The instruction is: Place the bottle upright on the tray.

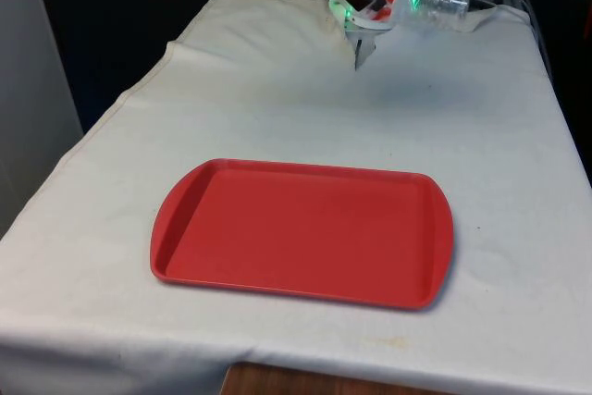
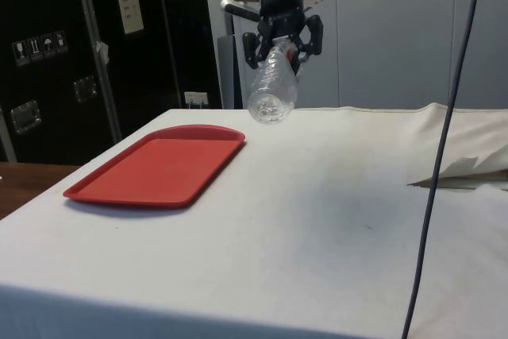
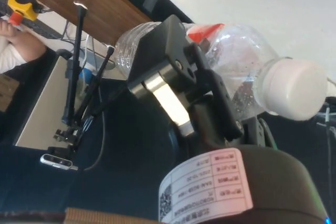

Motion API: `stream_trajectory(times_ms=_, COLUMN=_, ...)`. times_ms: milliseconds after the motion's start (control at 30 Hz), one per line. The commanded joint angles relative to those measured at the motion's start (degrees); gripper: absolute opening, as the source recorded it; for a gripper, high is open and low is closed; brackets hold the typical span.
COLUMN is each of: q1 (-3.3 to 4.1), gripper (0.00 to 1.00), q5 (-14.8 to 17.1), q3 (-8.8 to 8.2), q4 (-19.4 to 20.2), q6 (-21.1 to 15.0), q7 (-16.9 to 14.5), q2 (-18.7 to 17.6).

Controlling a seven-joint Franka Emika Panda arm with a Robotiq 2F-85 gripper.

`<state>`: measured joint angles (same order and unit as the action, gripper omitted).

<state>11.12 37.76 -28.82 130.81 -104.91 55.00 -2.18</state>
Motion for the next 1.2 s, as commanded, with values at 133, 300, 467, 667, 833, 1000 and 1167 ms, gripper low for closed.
stream_trajectory(times_ms=133, q1=0.17, gripper=0.33, q5=-2.1, q3=0.29, q4=-0.8, q6=-0.5, q7=2.2, q2=0.1)
stream_trajectory(times_ms=300, q1=0.11, gripper=0.33, q5=-3.2, q3=0.46, q4=-1.3, q6=-0.4, q7=3.2, q2=0.1)
stream_trajectory(times_ms=467, q1=0.17, gripper=0.33, q5=-5.0, q3=0.69, q4=-2.2, q6=-0.3, q7=4.8, q2=0.1)
stream_trajectory(times_ms=667, q1=0.17, gripper=0.33, q5=-6.6, q3=0.92, q4=-2.9, q6=-0.3, q7=6.2, q2=0.1)
stream_trajectory(times_ms=833, q1=0.17, gripper=0.33, q5=-8.5, q3=1.15, q4=-3.7, q6=-0.2, q7=7.7, q2=0.2)
stream_trajectory(times_ms=1000, q1=0.17, gripper=0.33, q5=-9.6, q3=1.32, q4=-4.3, q6=-0.1, q7=8.7, q2=0.1)
stream_trajectory(times_ms=1167, q1=0.17, gripper=0.33, q5=-11.0, q3=1.49, q4=-5.0, q6=-0.1, q7=9.8, q2=0.1)
